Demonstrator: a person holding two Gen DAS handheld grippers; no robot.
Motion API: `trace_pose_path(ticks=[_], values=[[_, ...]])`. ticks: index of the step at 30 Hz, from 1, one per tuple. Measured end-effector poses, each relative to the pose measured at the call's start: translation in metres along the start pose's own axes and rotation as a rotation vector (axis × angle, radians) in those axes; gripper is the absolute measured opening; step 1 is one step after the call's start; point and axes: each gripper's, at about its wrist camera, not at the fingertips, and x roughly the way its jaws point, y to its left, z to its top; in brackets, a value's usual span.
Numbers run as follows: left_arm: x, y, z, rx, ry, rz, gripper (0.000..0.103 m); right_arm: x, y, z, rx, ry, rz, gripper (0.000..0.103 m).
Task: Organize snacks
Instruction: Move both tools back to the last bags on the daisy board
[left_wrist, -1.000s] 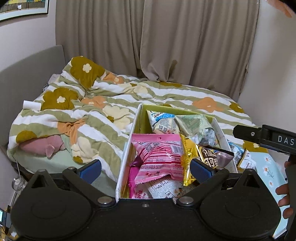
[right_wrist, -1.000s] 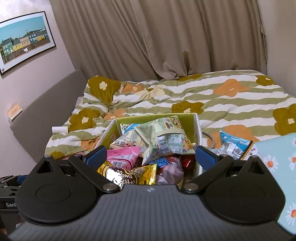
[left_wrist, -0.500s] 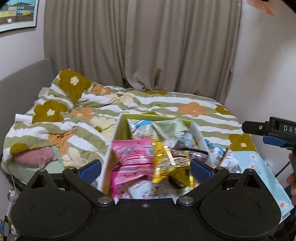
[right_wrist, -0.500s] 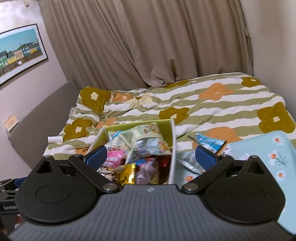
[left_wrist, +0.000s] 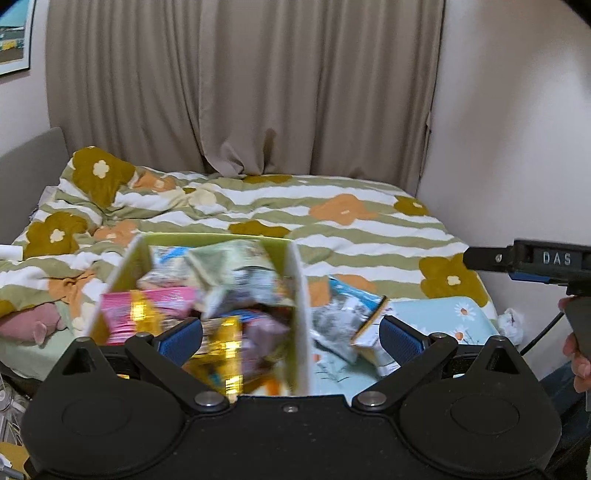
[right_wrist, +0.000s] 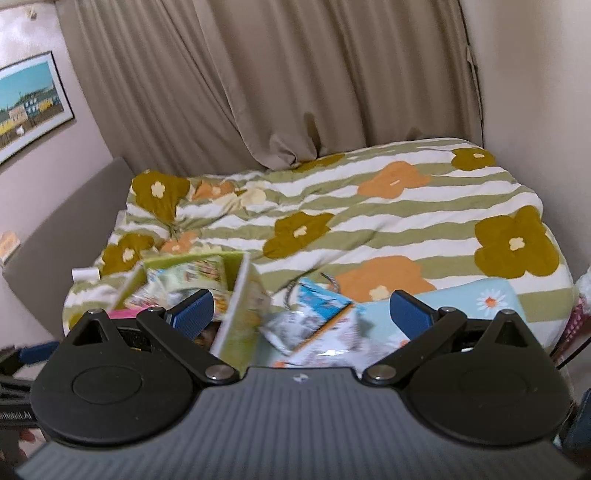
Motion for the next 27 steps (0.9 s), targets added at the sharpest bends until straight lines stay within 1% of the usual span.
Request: trace_pose_path(ticks=[3,7,9,12,14,17,21,24,27], values=[[0.021,-0.025,0.005,0.017,0.017,0.007,0.103,0.011,-0.026,0.001,-0.056,0.026,0.02,0.103],[0.05,-0.05,0.014,0.059,0.022,0.034,0.103,0.032,-0.052,0.0,-0.18,0.069,0.06,0.103],[0.069,-0.062,0.019,0.088,0.035,0.031,0.103,0.046,-0.064,-0.003,-0.235,0.1,0.093,0.103],[0.102,-0.079,0.026,0.154,0.065,0.031,0.103,0.074,-0.081,-0.009,-0.296,0.15,0.179,0.103],[0.127,-0.089,0.028,0.207,0.096,0.05,0.103,0.093,-0.089,-0.015,-0.338,0.181,0.246,0.103],[0.159,-0.099,0.028,0.268,0.135,0.071,0.103,0.125,-0.092,-0.028,-0.387,0.225,0.33,0.103],[0.19,-0.1,0.025,0.3,0.197,0.08,0.102,0.162,-0.089,-0.044,-0.39,0.281,0.414,0.103],[0.208,-0.097,0.025,0.291,0.239,0.083,0.1,0.181,-0.083,-0.057,-0.431,0.291,0.442,0.103],[0.22,-0.097,0.025,0.291,0.261,0.083,0.1,0.192,-0.078,-0.066,-0.473,0.288,0.461,0.103]])
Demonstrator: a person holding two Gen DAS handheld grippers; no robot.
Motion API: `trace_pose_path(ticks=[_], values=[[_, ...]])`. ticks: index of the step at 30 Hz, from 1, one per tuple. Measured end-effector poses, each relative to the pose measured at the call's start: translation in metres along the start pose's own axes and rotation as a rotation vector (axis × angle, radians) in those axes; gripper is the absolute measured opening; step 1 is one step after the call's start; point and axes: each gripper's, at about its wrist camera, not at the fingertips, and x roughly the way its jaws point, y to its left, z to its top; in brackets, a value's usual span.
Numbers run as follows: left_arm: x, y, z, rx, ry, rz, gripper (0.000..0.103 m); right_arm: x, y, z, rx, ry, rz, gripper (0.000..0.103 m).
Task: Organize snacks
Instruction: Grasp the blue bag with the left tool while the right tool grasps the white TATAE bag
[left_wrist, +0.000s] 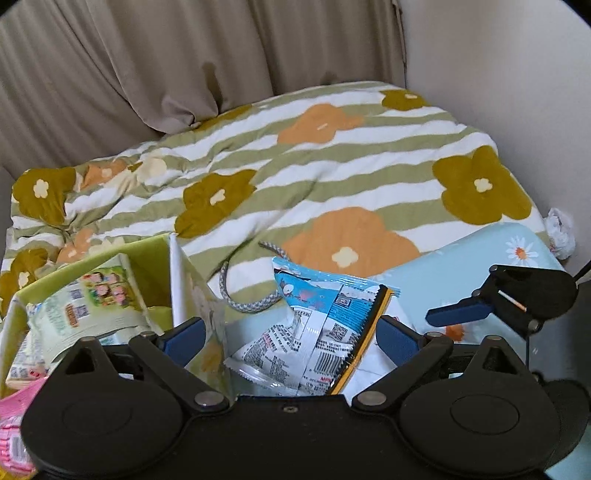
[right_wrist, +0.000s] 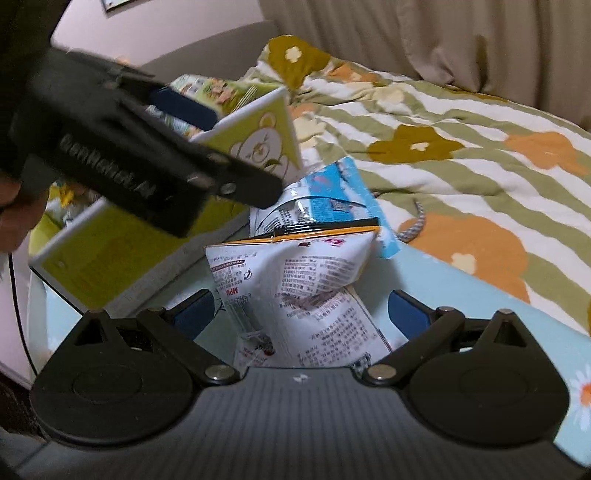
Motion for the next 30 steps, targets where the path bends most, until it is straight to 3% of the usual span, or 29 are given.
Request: trace_pose_path(ticks=[4,12,26,29,30], values=[[0.013,-0.005,0.006,0.033,0.027,-0.002,0.099,0.011,0.002,-0.002,-0.051,0.01,0.013,0.103],[0.03,-0.015,0.011,0.087,0.068,-0.036,0.099,-0.003,-0.003,-0.014,-0.091,0.024,0.031,0.076],[0.064,-0.039,0.005,0.289,0.144,0.014,0.099,-0.045,-0.025,-0.039,0.023,0.045,-0.036,0.074],[0.073,-0.034,0.008,0.247,0.157,-0.028,0.095,-0.046,-0.025,-0.039,0.031,0.045,-0.049,0.074],[0.075,-0.032,0.009,0.227,0.165,-0.047,0.088,-0.047,-0.024,-0.04,0.028,0.044,-0.051,0.074]])
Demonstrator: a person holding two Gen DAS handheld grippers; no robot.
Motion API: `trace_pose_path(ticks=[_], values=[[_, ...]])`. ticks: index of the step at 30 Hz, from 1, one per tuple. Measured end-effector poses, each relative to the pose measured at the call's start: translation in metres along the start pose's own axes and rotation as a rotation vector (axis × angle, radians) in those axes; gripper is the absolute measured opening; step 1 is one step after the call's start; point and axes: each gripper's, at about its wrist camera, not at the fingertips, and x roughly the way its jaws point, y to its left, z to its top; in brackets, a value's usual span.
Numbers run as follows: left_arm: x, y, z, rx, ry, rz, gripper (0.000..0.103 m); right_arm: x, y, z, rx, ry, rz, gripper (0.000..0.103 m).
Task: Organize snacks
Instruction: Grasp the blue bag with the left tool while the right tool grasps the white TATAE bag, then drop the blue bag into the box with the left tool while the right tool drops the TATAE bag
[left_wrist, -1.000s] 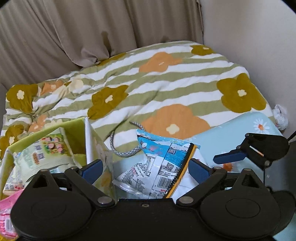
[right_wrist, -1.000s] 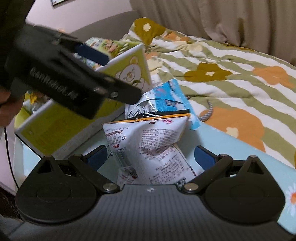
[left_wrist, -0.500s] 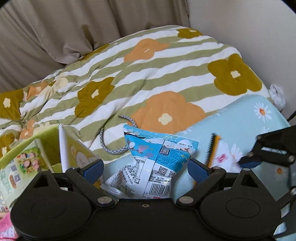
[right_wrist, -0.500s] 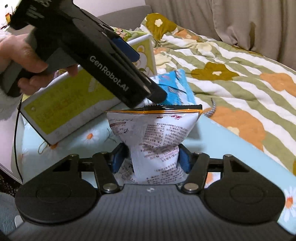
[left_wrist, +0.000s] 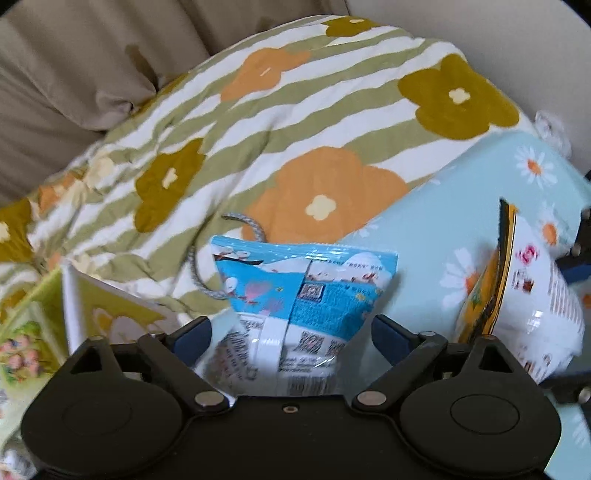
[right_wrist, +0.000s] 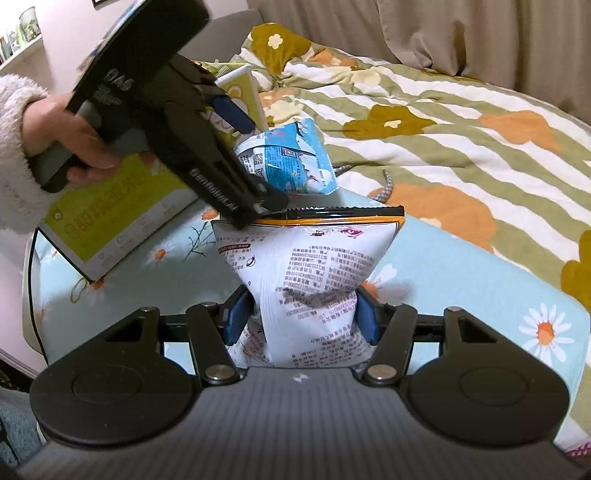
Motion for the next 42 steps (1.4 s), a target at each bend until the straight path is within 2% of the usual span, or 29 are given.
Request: trace_pose_path(ticks=[1,3,6,9,18,27,35,42], values=[[0.001,0.001,0.001,-0.013,0.005,-0.009,0.079,0.0,0.0,0.0,0.003,0.0,-0.001,0.074],[0.005,0.001,0.001,-0.016,0.018,0.001,0.068,-0.001,0.001,0.0,0.007,0.003,-0.003,0.073],[0.003,-0.004,0.0,-0.012,0.009,0.024,0.059,-0.002,0.001,-0.001,0.015,0.005,-0.007,0.073],[-0.003,-0.003,-0.004,-0.058,-0.004,0.01,0.055,-0.007,0.001,-0.004,0.029,0.007,-0.024,0.072],[-0.04,-0.008,-0.024,-0.182,-0.06,-0.041,0.053,-0.026,0.001,-0.011,0.126,-0.004,-0.081,0.072],[-0.147,0.006,-0.063,-0.369,-0.246,-0.056,0.053,-0.066,0.03,0.007,0.153,-0.059,-0.124,0.072],[-0.25,0.045,-0.12,-0.537,-0.419,0.017,0.053,-0.107,0.075,0.052,0.152,-0.152,-0.101,0.072],[-0.296,0.101,-0.18,-0.645,-0.49,0.088,0.053,-0.12,0.142,0.097,0.157,-0.241,-0.079,0.072]])
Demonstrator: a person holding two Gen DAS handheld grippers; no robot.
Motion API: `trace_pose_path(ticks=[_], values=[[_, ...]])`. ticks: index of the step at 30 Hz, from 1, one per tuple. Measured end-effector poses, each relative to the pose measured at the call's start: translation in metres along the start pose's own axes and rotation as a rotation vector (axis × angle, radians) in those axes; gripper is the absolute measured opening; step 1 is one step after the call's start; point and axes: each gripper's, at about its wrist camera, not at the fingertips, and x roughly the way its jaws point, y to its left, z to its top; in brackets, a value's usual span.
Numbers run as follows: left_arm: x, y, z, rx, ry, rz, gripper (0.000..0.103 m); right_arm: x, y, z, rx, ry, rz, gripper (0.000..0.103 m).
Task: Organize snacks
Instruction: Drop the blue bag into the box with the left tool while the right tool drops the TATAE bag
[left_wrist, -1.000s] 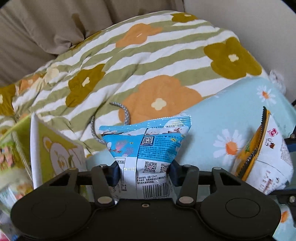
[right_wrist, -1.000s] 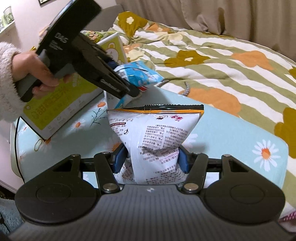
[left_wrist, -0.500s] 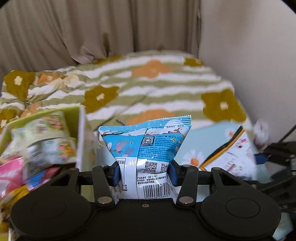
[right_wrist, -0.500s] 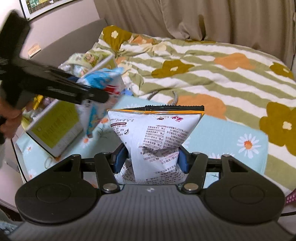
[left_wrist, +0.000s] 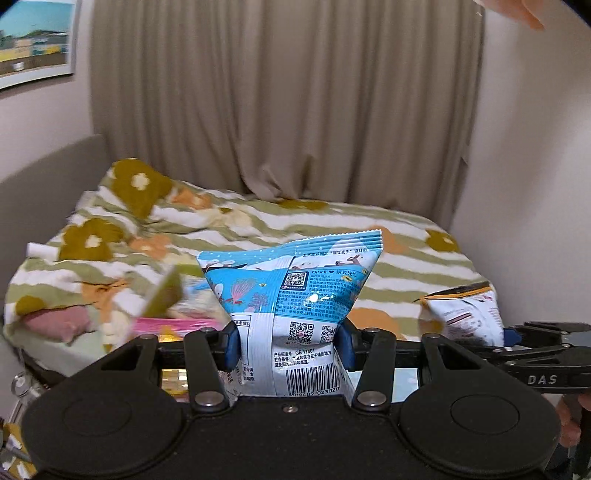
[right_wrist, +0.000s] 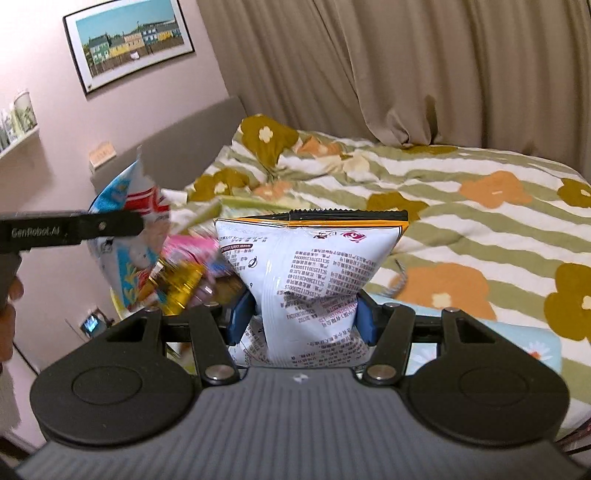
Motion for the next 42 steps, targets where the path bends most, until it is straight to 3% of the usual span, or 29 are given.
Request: trace_pose_path(ticks=[8,15,20,27,29,30,31,33,42], values=[[-0.006,0.092,0.005,-0.05,0.01,0.001,0.053,0.034,0.086,0.013,0.045,-0.008,0.0,0.072],[0.021,0.147,0.021,0.001,0.042,-0.07,0.053,0.078,0.139,0.011,0.089,0.0,-0.059,0.072],[0.048,0.164,0.036,0.06,0.06,-0.144,0.054,0.093,0.167,0.004,0.135,-0.006,-0.135,0.072],[0.084,0.157,0.05,0.101,0.093,-0.227,0.054,0.105,0.18,-0.004,0.199,0.017,-0.211,0.072],[0.098,0.152,0.051,0.113,0.125,-0.234,0.058,0.104,0.18,-0.006,0.209,0.023,-0.226,0.072],[0.104,0.148,0.049,0.12,0.147,-0.232,0.069,0.104,0.18,-0.007,0.213,0.027,-0.232,0.072],[0.109,0.147,0.049,0.123,0.157,-0.222,0.088,0.104,0.18,-0.007,0.217,0.03,-0.235,0.072],[0.108,0.148,0.044,0.116,0.144,-0.183,0.102,0.103,0.179,-0.009,0.221,0.034,-0.238,0.072],[0.07,0.186,0.019,-0.001,0.117,-0.083,0.102,0.104,0.173,-0.017,0.234,0.046,-0.216,0.072]])
